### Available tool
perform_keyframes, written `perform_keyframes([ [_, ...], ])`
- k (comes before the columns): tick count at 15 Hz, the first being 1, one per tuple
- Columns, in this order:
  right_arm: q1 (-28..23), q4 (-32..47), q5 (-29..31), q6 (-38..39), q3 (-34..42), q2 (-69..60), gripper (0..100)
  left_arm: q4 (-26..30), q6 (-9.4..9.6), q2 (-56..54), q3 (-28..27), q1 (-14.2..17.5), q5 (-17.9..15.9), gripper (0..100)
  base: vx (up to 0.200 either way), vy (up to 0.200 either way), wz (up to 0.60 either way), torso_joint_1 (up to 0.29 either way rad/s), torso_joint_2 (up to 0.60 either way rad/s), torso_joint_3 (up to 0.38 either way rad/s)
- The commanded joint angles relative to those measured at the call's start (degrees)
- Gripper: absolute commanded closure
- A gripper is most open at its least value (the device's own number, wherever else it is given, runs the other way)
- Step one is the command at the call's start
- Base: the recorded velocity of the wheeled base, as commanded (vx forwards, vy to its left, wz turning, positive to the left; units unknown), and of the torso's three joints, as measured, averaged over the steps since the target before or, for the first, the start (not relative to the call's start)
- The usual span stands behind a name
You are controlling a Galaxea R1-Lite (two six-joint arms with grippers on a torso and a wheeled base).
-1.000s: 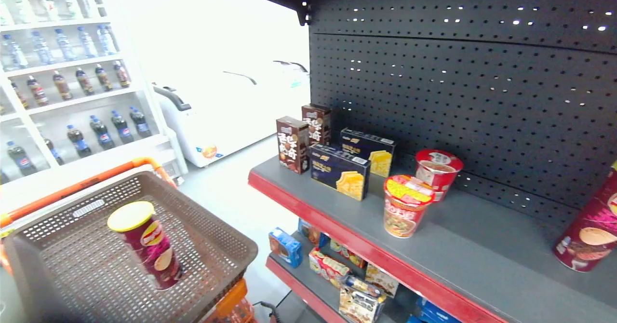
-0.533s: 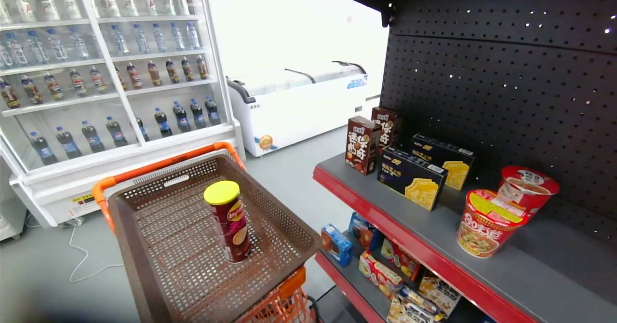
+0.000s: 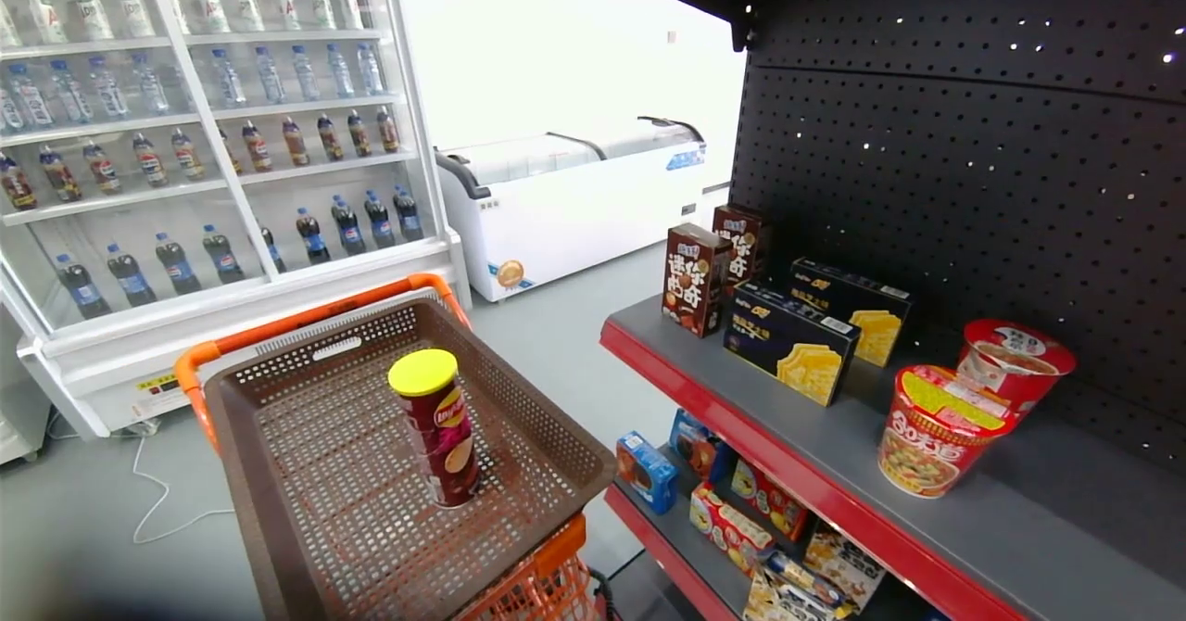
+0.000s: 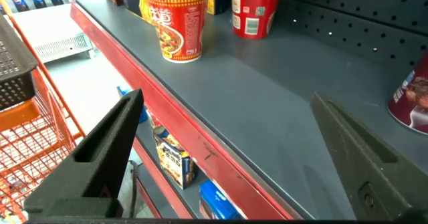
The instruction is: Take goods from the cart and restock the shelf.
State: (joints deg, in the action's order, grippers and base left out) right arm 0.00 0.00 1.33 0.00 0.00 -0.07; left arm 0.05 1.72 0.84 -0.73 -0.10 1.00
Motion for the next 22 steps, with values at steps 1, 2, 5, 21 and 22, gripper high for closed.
perform_keyframes([
  [1,0.0,0.0,0.0,0.0,0.0,0.1,0,1.5,3.2,15.1,-16.4,1.2,0.6,0,0.0,0.0,0.0,0.0,0.0,0.0],
  [2,0.0,0.0,0.0,0.0,0.0,0.1,0,-1.3,-0.14,31.3,-21.0,0.7,-1.3,0,0.0,0.0,0.0,0.0,0.0,0.0],
  [5,0.0,0.0,0.0,0.0,0.0,0.1,0,-5.5,-3.3,47.7,-21.2,1.3,-2.6,0,0.0,0.0,0.0,0.0,0.0,0.0],
  [21,0.0,0.0,0.0,0.0,0.0,0.1,0,-37.3,-5.94,103.2,-30.9,-7.7,-9.5,0,0.0,0.0,0.0,0.0,0.0,0.0],
  [22,0.0,0.0,0.0,0.0,0.0,0.1,0,-38.0,-5.76,104.9,-31.3,-7.8,-9.4,0,0.0,0.0,0.0,0.0,0.0,0.0],
])
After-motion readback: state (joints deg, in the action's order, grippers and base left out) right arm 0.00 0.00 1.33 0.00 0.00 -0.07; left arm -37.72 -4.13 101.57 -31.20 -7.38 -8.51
